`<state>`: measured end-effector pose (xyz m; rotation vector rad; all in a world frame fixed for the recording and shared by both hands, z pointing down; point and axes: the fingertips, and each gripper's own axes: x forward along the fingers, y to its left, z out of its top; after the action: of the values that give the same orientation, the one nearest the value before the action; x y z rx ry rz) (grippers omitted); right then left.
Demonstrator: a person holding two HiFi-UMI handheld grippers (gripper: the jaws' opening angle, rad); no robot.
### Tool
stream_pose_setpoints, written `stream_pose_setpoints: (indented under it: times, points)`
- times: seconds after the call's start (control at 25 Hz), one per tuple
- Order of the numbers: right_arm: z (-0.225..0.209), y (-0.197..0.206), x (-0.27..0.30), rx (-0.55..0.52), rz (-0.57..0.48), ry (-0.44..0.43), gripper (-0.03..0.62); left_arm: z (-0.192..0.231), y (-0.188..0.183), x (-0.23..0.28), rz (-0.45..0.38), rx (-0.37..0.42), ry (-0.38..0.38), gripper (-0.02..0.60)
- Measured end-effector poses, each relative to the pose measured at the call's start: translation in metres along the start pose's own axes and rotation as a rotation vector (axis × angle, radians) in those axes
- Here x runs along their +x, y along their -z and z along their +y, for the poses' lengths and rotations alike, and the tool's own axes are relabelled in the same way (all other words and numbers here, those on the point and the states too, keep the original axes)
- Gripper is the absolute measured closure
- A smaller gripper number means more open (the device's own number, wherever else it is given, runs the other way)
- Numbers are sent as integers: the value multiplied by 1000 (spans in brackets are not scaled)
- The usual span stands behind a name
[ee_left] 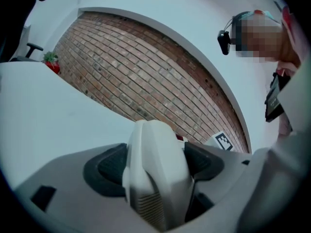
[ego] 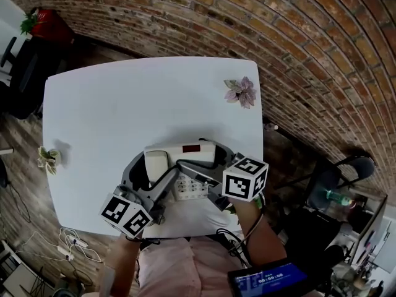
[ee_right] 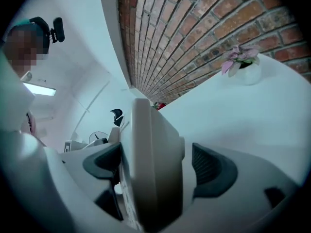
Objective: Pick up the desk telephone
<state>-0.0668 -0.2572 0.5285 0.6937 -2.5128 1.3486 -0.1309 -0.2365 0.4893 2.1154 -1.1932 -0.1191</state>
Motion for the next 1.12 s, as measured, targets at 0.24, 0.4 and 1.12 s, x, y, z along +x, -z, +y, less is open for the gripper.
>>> stream_pose_setpoints:
  times: [0.24,0.4,1.12]
  points:
    - [20,0,-1,-96,8,-127,184,-12,-4,-8,-48,81,22,209]
    - [24,0,-4,-122,4,-163,201,-15,-1,-7,-14,90,59,183]
    - [40,7,-1,-181,12,-243,206,-16,60,-32,241,-19,280,92]
